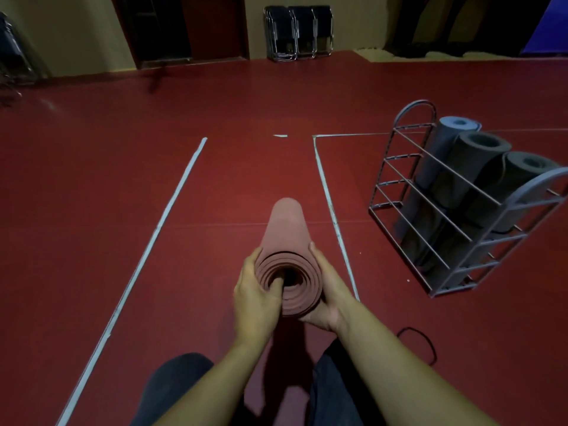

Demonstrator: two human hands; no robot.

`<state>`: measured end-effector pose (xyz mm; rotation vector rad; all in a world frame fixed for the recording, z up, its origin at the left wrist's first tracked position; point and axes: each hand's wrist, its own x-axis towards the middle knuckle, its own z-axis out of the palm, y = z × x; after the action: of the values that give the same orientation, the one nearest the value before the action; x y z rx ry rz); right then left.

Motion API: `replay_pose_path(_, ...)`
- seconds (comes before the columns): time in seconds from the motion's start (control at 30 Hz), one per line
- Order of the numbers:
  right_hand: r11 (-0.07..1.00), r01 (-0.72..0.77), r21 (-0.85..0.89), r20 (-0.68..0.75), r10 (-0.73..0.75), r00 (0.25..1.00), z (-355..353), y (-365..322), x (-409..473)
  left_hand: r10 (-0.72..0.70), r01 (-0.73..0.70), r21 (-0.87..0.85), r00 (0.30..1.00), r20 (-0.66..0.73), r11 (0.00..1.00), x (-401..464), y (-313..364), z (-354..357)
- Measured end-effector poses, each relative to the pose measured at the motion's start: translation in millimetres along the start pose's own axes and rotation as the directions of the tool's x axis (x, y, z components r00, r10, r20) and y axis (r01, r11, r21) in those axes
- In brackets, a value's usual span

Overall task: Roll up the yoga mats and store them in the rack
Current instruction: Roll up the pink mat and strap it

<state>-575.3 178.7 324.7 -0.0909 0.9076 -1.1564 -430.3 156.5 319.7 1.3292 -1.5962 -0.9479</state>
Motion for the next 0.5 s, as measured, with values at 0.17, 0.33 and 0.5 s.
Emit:
replay_pose_path(0.17,0.987,0.042,-0.158,-0.112,-0.060,0.992,-28,-22,38,-0.179,0.253,-0.241,0.940,0.292,0.937,29,-18,17)
replay_pose_path(0.33,0.963,0.090,-0.253,-0.216,-0.147,0.965,-67,-26,79,-0.438,0.473,0.010,0.808,0.395,0.881,78,-36,56)
replay_pose_path(0.5,0.928,0.165,-0.333,-0.340,-0.282,0.897,-120,-11,114,-0.559,0.563,0.159,0.666,0.493,0.811,99,-76,107)
